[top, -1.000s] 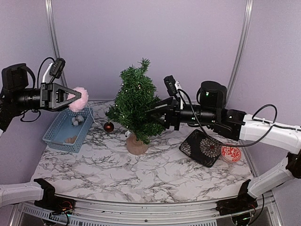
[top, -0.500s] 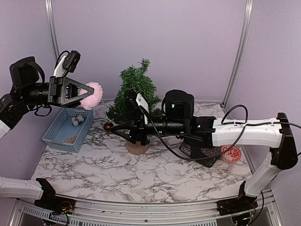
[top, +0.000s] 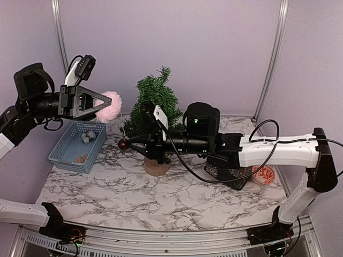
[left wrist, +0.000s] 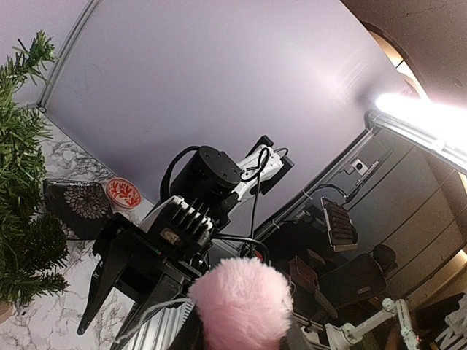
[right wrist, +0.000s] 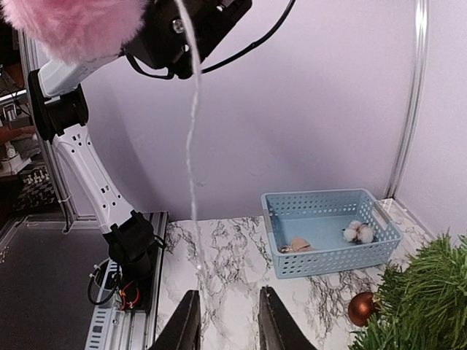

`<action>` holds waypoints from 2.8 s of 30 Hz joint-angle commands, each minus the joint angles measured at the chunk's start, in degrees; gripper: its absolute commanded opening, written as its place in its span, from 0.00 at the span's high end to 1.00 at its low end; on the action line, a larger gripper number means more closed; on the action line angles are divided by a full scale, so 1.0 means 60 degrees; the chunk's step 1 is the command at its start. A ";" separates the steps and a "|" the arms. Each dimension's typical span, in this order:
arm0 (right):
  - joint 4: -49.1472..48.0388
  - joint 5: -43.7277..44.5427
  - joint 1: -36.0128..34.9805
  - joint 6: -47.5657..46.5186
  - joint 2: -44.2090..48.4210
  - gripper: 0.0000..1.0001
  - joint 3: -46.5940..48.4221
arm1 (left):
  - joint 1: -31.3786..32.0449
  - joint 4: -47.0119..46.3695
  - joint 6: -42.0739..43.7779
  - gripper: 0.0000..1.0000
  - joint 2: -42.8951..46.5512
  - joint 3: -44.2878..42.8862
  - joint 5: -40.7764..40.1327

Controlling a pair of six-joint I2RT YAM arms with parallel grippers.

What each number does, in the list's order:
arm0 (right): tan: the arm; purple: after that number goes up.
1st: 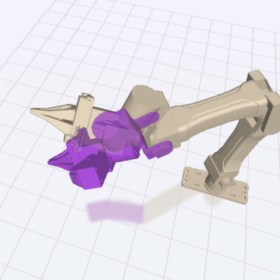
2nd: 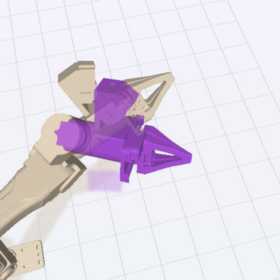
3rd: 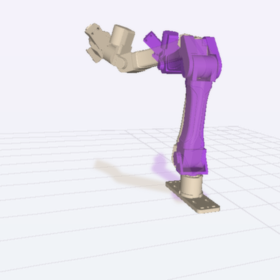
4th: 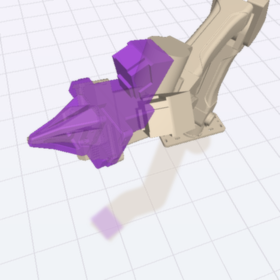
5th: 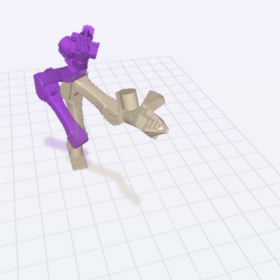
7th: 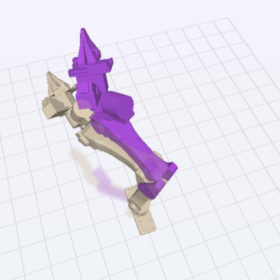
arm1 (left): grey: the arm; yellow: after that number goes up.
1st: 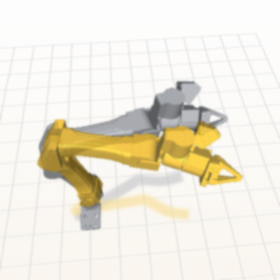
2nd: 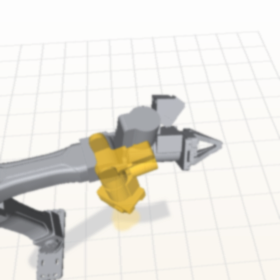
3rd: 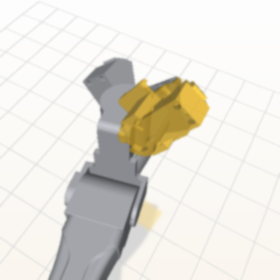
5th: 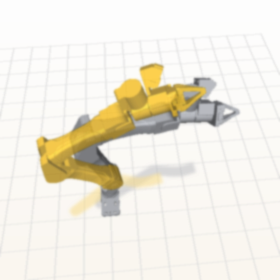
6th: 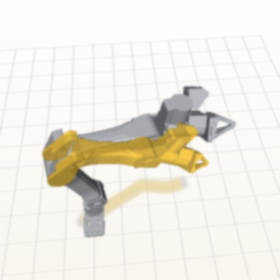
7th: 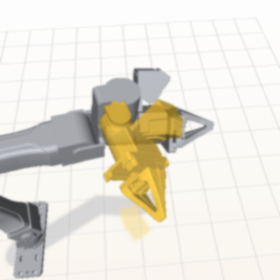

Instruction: Decorate the small christmas tree

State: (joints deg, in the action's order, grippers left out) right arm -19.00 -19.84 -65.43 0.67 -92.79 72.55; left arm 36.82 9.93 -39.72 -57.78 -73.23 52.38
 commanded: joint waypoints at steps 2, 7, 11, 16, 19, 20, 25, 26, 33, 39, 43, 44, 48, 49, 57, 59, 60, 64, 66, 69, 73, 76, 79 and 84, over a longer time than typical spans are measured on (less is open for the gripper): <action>-0.0351 0.0120 -0.0067 -0.0084 0.0237 0.77 0.0355 | 0.0045 -0.0576 -0.0005 1.00 -0.0067 -0.0099 -0.0074; -0.0357 0.0170 -0.0068 -0.0092 0.0297 0.89 0.0337 | 0.0045 -0.0614 0.0015 1.00 -0.0097 -0.0041 -0.0097; -0.0304 0.0268 -0.0067 -0.0270 0.0383 0.99 0.0290 | 0.0045 -0.0655 0.0067 1.00 -0.0068 0.0072 -0.0210; 0.0225 0.0903 -0.0060 -0.0248 0.0763 1.00 -0.0070 | 0.0031 -0.0046 0.0635 1.00 0.0024 0.0446 -0.1009; 0.0887 0.1505 -0.0058 -0.0053 0.1105 1.00 -0.0351 | 0.0031 0.0724 0.1253 1.00 0.0021 0.0721 -0.1853; 0.1104 0.1764 -0.0066 0.0149 0.1230 1.00 -0.0415 | 0.0031 0.0845 0.1385 1.00 0.0009 0.0845 -0.2062; 0.1974 0.2922 0.0076 0.0618 0.1862 1.00 -0.0767 | 0.0031 0.0919 0.1758 1.00 -0.0126 0.1363 -0.3006; 0.2176 0.3110 0.0136 0.0716 0.1926 1.00 -0.0785 | 0.0031 0.0915 0.1846 1.00 -0.0185 0.1420 -0.3062; 0.3481 0.3921 0.0550 0.1171 0.1521 1.00 -0.0382 | 0.0031 0.0978 0.2324 1.00 -0.0594 0.1851 -0.3795; 0.4090 0.4179 0.0607 0.1518 0.0847 1.00 0.0104 | 0.0031 0.1069 0.2688 1.00 -0.0689 0.2021 -0.4667; 0.4340 0.4613 0.0647 0.1700 0.0569 1.00 0.0348 | 0.0031 0.1084 0.2807 1.00 -0.0686 0.2131 -0.5344; 0.4414 0.4722 0.0650 0.1725 0.0502 1.00 0.0422 | 0.0031 0.1084 0.2799 1.00 -0.0694 0.2161 -0.5491; 0.4769 0.4751 0.0651 0.1724 0.0157 1.00 0.0728 | 0.0031 0.1015 0.2792 1.00 -0.0780 0.2318 -0.5599; 0.4915 0.4706 0.0651 0.1708 0.0070 1.00 0.0837 | 0.0031 0.0998 0.2804 1.00 -0.0811 0.2365 -0.5580; 0.5467 0.4719 0.0405 0.1852 -0.0282 1.00 0.1029 | 0.0031 0.0736 0.2816 1.00 -0.0763 0.2743 -0.5396; 0.5482 0.4630 0.0303 0.1854 -0.0381 1.00 0.1132 | 0.0031 0.0684 0.2813 1.00 -0.0756 0.2783 -0.5365; 0.5458 0.4601 0.0243 0.1847 -0.0452 1.00 0.1199 | 0.0031 0.0666 0.2805 1.00 -0.0767 0.2806 -0.5367; 0.5404 0.4489 -0.0032 0.1842 -0.0715 1.00 0.1516 | 0.0031 0.0602 0.2794 1.00 -0.0778 0.2857 -0.5338; 0.5334 0.4480 -0.0117 0.1831 -0.0822 1.00 0.1656 | 0.0031 0.0588 0.2801 1.00 -0.0786 0.2881 -0.5352; 0.5317 0.4479 -0.0164 0.1824 -0.1050 1.00 0.2006 | 0.0031 0.0557 0.2772 1.00 -0.0821 0.2903 -0.5368; 0.5324 0.4488 -0.0228 0.1858 -0.1283 1.00 0.2508 | 0.0030 0.0531 0.2770 1.00 -0.0844 0.2908 -0.5369; 0.5355 0.4513 -0.0325 0.1941 -0.1382 1.00 0.2770 | 0.0023 0.0527 0.2783 1.00 -0.0838 0.2913 -0.5385; 0.5534 0.4516 -0.0404 0.2058 -0.1539 1.00 0.3088 | 0.0031 0.0529 0.2782 1.00 -0.0829 0.2932 -0.5417; 0.5873 0.4623 -0.0537 0.2259 -0.1747 1.00 0.3522 | 0.0031 0.0524 0.2755 1.00 -0.0848 0.2988 -0.5441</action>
State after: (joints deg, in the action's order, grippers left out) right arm 14.37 7.01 -67.66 12.47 -102.10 90.28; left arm 36.82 14.61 -23.55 -62.65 -56.05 19.92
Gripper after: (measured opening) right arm 0.004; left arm 0.233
